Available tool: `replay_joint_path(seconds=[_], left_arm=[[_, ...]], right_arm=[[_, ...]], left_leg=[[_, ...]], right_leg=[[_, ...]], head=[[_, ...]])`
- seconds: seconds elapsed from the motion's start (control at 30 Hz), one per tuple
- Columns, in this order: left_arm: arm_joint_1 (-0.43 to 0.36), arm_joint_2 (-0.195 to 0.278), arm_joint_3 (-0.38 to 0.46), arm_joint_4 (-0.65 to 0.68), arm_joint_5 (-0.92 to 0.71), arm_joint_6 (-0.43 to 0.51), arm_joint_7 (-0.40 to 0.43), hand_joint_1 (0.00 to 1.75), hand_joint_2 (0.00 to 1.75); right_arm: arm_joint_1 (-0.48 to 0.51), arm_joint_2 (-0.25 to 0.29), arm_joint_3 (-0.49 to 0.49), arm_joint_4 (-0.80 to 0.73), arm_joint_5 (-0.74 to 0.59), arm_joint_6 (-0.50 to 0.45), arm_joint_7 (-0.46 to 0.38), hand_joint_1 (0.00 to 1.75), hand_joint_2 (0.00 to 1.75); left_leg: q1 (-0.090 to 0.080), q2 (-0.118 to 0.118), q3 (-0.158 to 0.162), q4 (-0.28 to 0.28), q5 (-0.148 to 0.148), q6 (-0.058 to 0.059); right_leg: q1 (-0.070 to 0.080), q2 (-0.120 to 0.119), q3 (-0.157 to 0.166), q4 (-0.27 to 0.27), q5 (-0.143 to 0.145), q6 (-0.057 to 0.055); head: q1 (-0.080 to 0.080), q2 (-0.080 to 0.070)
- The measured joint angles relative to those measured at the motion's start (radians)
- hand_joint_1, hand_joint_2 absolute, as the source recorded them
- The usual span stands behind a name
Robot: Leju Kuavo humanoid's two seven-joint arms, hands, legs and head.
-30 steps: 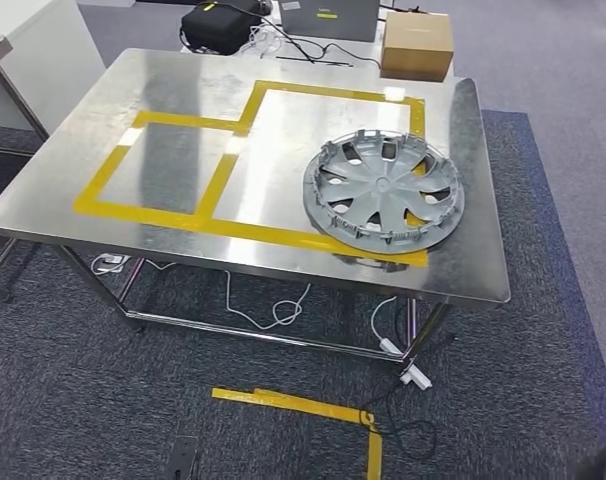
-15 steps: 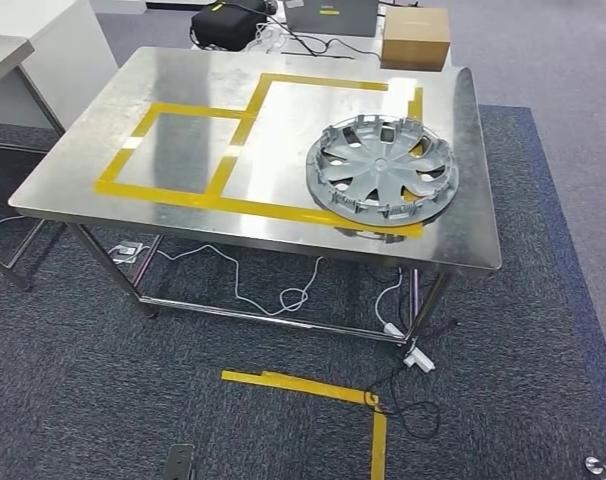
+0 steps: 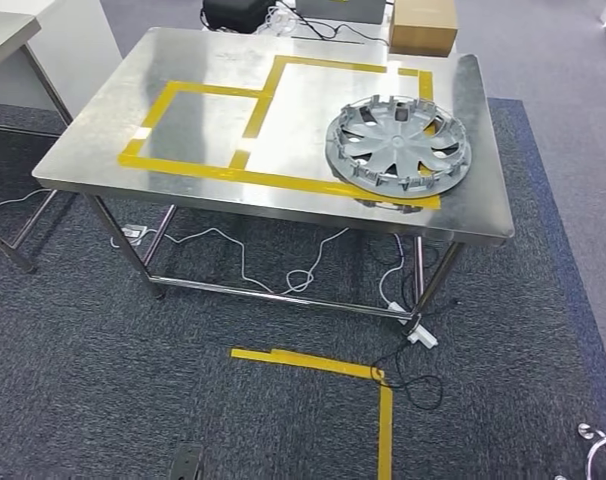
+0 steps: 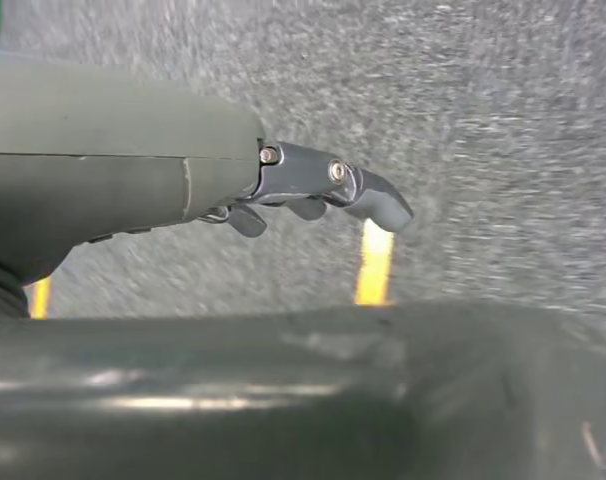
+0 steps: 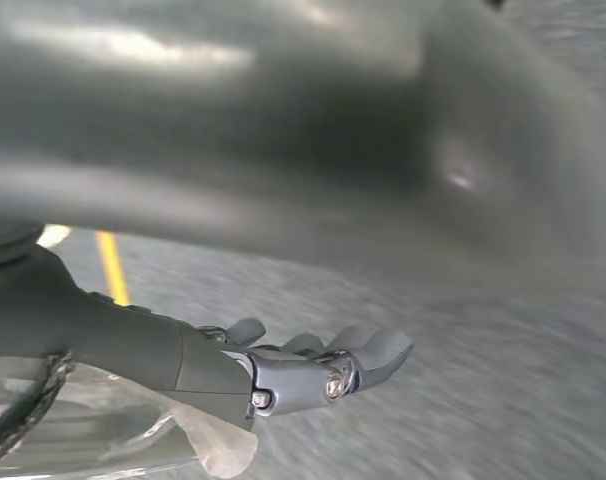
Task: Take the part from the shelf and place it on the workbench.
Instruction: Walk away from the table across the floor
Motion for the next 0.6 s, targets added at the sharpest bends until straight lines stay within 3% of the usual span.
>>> replay_joint_path(seconds=[0.07, 0.13, 0.17, 0.23, 0.27, 0.33, 0.37, 0.4, 0.43, 0.5, 0.53, 0.6], left_arm=[[-0.002, 0.002, -0.011, 0.000, -0.023, -0.006, 0.016, 0.00, 0.00], [-0.004, 0.004, -0.023, 0.000, -0.040, -0.012, 0.027, 0.00, 0.00], [-0.005, 0.005, -0.028, 0.000, -0.046, -0.015, 0.032, 0.00, 0.00], [-0.005, 0.009, -0.036, 0.000, -0.056, -0.019, 0.041, 0.00, 0.00], [-0.003, 0.011, -0.039, 0.000, -0.062, -0.021, 0.046, 0.00, 0.00], [0.000, 0.015, -0.045, 0.000, -0.074, -0.025, 0.054, 0.00, 0.00], [0.001, 0.017, -0.048, 0.000, -0.079, -0.027, 0.056, 0.00, 0.00], [0.000, 0.019, -0.050, 0.000, -0.083, -0.026, 0.055, 0.00, 0.00], [0.000, 0.020, -0.052, 0.000, -0.086, -0.021, 0.052, 0.00, 0.00], [-0.001, 0.021, -0.056, 0.000, -0.092, -0.002, 0.049, 0.00, 0.00], [-0.001, 0.021, -0.057, 0.000, -0.095, 0.008, 0.050, 0.00, 0.00], [-0.003, 0.021, -0.060, 0.000, -0.099, 0.025, 0.053, 0.00, 0.00]], right_arm=[[-0.014, -0.004, -0.006, 0.028, 0.025, 0.008, 0.031, 0.00, 0.00], [-0.030, -0.009, -0.006, 0.052, 0.061, 0.019, 0.058, 0.00, 0.00], [-0.035, -0.011, -0.005, 0.063, 0.077, 0.024, 0.069, 0.00, 0.00], [-0.039, -0.015, 0.000, 0.084, 0.106, 0.034, 0.090, 0.00, 0.00], [-0.040, -0.017, 0.004, 0.093, 0.122, 0.039, 0.101, 0.00, 0.00], [-0.041, -0.023, 0.018, 0.107, 0.159, 0.054, 0.120, 0.00, 0.00], [-0.041, -0.026, 0.026, 0.112, 0.175, 0.062, 0.124, 0.00, 0.00], [-0.042, -0.029, 0.034, 0.116, 0.188, 0.071, 0.125, 0.00, 0.00], [-0.043, -0.032, 0.041, 0.120, 0.200, 0.079, 0.124, 0.00, 0.00], [-0.044, -0.039, 0.054, 0.127, 0.225, 0.093, 0.119, 0.00, 0.00], [-0.044, -0.041, 0.062, 0.129, 0.238, 0.097, 0.116, 0.00, 0.00], [-0.045, -0.046, 0.078, 0.134, 0.262, 0.101, 0.110, 0.00, 0.00]], left_leg=[[-0.007, 0.000, -0.022, 0.002, 0.023, -0.001], [-0.011, 0.002, -0.034, 0.005, 0.046, -0.006], [-0.012, 0.003, -0.038, 0.005, 0.057, -0.009], [-0.008, 0.002, -0.047, 0.007, 0.068, -0.018], [-0.006, -0.001, -0.052, 0.019, 0.048, -0.026], [0.003, -0.007, -0.069, 0.095, -0.049, -0.045], [0.008, -0.008, -0.077, 0.156, -0.104, -0.054], [0.015, -0.008, -0.084, 0.220, -0.140, -0.062], [0.021, -0.008, -0.083, 0.267, -0.148, -0.068], [0.031, -0.005, -0.050, 0.279, -0.097, -0.080], [0.035, 0.002, -0.012, 0.236, -0.063, -0.084], [0.035, 0.029, 0.074, 0.107, -0.051, -0.085]], right_leg=[[0.013, 0.000, 0.113, -0.138, 0.036, -0.021], [0.023, 0.000, 0.212, -0.285, 0.021, -0.034], [0.026, 0.000, 0.233, -0.323, 0.012, -0.036], [0.026, -0.002, 0.223, -0.334, 0.023, -0.040], [0.024, -0.004, 0.213, -0.335, 0.034, -0.045], [0.019, -0.009, 0.189, -0.334, 0.059, -0.056], [0.018, -0.011, 0.175, -0.333, 0.069, -0.059], [0.017, -0.014, 0.159, -0.331, 0.079, -0.059], [0.016, -0.019, 0.142, -0.326, 0.088, -0.057], [0.011, -0.034, 0.111, -0.311, 0.101, -0.050], [0.009, -0.042, 0.097, -0.301, 0.106, -0.046], [0.008, -0.058, 0.076, -0.282, 0.112, -0.035]], head=[[0.000, 0.000], [-0.002, 0.000], [-0.002, 0.000], [-0.004, 0.000], [-0.002, 0.000], [-0.002, 0.000], [-0.004, 0.000], [-0.005, 0.000], [-0.005, 0.000], [-0.005, 0.000], [-0.005, 0.000], [-0.006, 0.000]])
